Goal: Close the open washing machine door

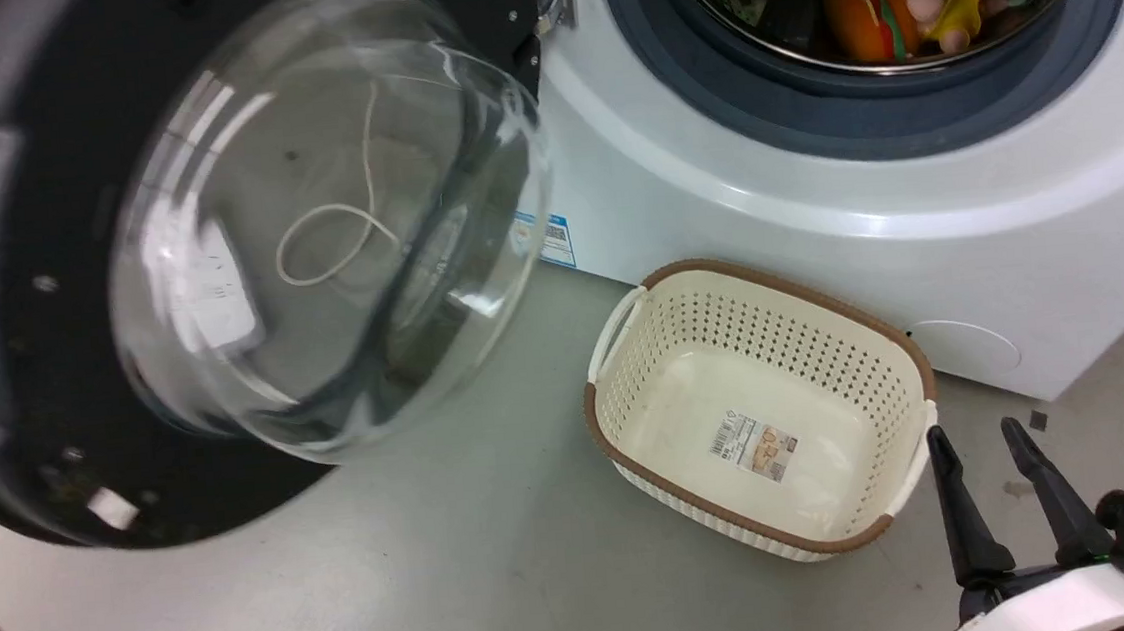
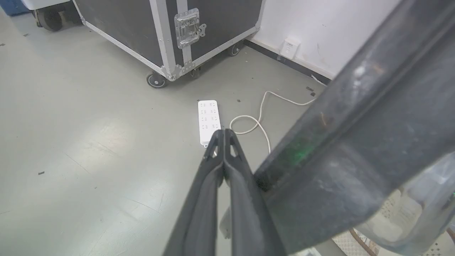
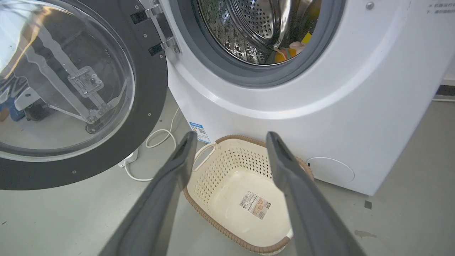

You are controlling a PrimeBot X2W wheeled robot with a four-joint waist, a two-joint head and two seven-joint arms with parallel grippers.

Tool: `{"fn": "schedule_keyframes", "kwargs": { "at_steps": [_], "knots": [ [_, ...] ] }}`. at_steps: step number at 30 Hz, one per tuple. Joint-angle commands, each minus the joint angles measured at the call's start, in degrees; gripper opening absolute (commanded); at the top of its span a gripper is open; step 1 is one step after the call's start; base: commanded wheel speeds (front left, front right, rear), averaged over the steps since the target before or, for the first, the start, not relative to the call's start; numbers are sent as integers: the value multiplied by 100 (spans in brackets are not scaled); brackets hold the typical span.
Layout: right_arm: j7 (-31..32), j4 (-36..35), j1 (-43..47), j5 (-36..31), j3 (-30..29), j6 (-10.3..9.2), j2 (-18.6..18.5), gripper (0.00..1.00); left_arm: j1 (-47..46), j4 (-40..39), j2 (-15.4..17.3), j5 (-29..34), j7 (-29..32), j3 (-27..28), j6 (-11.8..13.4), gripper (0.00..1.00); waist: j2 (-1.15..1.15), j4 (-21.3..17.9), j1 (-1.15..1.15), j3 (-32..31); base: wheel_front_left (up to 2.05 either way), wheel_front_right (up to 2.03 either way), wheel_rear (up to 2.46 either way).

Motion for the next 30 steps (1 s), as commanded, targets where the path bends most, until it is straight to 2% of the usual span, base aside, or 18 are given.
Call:
{"fn": "schedule_keyframes", "kwargs": {
  "at_steps": [1,6,13,21,22,26,27,30],
  "knots": [
    [-81,43,72,79,-21,5,0,100,96,-186,48,-252,184,-333,-125,0,0,65,0,-68,0,0,0],
    [-248,175,25,162,-200,5,0,100,435,-689,460,-874,510,-937,-157,0,0,184,0,-183,0,0,0],
    [-471,402,-4,337,-542,5,1,100,675,-1463,710,-1492,663,-1673,-201,0,0,273,0,-358,0,0,0],
    [-677,659,13,560,-676,5,1,100,516,-2115,671,-2034,631,-2700,-251,0,0,120,0,-475,0,0,0],
    [-677,659,13,560,-676,5,1,100,516,-2115,671,-2034,631,-2700,-251,0,0,120,0,-475,0,0,0],
    [-767,775,-12,669,-674,6,1,100,364,-2326,594,-2187,577,-3374,-273,0,0,-202,0,-505,0,0,0],
    [-767,775,-12,669,-674,6,1,100,364,-2326,594,-2187,577,-3374,-273,0,0,-202,0,-505,0,0,0],
    [-794,827,-35,703,-658,6,1,100,231,-2333,407,-2164,446,-3836,-273,0,0,-544,0,-500,0,0,0]
  ]
}}
